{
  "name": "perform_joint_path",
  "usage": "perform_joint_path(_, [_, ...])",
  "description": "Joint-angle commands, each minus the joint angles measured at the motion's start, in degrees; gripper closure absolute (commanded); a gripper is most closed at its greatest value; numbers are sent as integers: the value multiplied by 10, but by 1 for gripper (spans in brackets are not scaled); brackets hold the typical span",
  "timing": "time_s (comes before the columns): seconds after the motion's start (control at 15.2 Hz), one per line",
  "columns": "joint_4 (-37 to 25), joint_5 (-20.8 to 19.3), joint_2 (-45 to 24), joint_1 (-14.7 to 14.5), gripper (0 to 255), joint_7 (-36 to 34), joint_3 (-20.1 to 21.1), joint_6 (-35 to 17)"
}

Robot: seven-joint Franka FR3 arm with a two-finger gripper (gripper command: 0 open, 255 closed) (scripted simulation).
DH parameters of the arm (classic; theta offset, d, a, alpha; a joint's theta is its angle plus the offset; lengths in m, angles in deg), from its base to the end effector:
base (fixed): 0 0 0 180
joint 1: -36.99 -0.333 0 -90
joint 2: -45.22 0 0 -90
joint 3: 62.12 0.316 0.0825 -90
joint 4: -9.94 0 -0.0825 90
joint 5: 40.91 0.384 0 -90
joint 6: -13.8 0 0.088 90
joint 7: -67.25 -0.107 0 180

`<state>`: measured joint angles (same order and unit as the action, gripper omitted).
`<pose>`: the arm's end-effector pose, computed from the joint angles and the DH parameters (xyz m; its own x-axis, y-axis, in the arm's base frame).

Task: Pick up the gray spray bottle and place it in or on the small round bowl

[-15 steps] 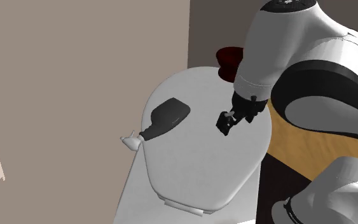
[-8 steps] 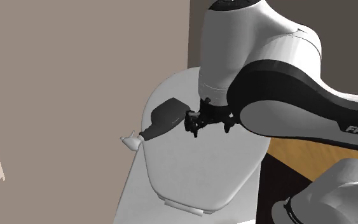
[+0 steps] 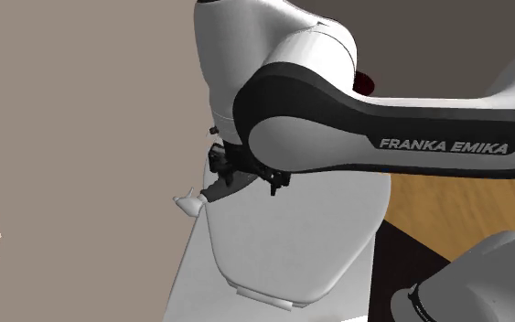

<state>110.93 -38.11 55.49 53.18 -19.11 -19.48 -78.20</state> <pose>0.4449 0.2594 0.6051 0.4908 -0.8684 0.0705 -0.8712 -0.4900 0.0286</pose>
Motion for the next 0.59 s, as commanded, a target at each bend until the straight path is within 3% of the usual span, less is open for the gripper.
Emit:
perform_joint_path(0.0, [-55,-38,-67,9,0,-92,30,4])
perform_joint_path(0.2, [-140,-101,-161,-10,0,-206,51,25])
perform_joint_path(0.53, [-90,-91,-147,-6,0,-200,44,-18])
